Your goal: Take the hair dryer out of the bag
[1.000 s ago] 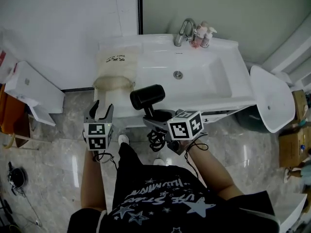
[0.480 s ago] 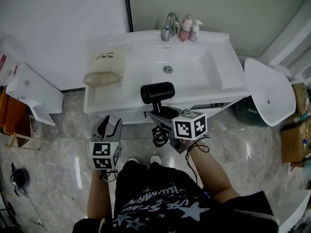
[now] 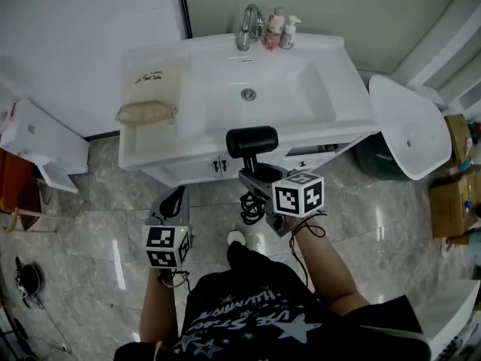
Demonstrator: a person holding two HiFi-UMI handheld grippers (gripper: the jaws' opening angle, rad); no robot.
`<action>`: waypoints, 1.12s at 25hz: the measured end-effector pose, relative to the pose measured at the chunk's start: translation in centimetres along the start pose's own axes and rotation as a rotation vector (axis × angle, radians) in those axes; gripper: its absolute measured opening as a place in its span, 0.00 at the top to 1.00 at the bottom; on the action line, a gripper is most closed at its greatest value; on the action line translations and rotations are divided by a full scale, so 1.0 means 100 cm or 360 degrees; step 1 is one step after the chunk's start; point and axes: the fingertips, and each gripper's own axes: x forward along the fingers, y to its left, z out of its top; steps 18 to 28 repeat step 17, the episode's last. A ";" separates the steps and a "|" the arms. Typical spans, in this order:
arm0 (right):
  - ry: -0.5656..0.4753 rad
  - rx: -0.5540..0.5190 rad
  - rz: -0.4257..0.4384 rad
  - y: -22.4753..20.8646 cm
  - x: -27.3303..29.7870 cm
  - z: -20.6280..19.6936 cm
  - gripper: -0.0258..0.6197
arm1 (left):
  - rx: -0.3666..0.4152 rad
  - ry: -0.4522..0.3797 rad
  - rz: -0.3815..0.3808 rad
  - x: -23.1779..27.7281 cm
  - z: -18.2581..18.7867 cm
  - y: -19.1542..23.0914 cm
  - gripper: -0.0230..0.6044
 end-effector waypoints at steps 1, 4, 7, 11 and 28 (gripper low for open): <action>0.0004 -0.0002 -0.0006 0.002 -0.003 -0.004 0.67 | -0.0011 0.0006 -0.0013 -0.004 -0.005 -0.003 0.92; 0.0010 -0.0007 -0.0020 0.012 -0.011 -0.018 0.67 | -0.0036 0.0026 -0.0033 -0.022 -0.021 -0.011 0.93; -0.0002 -0.0018 -0.0037 0.027 -0.024 -0.035 0.67 | -0.0049 0.0028 -0.0043 -0.047 -0.038 -0.020 0.93; -0.0010 -0.0028 -0.0050 0.053 -0.046 -0.064 0.67 | -0.0075 0.0006 -0.0051 -0.088 -0.057 -0.034 0.93; -0.0024 0.0002 -0.0073 0.099 -0.090 -0.116 0.67 | -0.0102 -0.0019 -0.0093 -0.159 -0.086 -0.064 0.93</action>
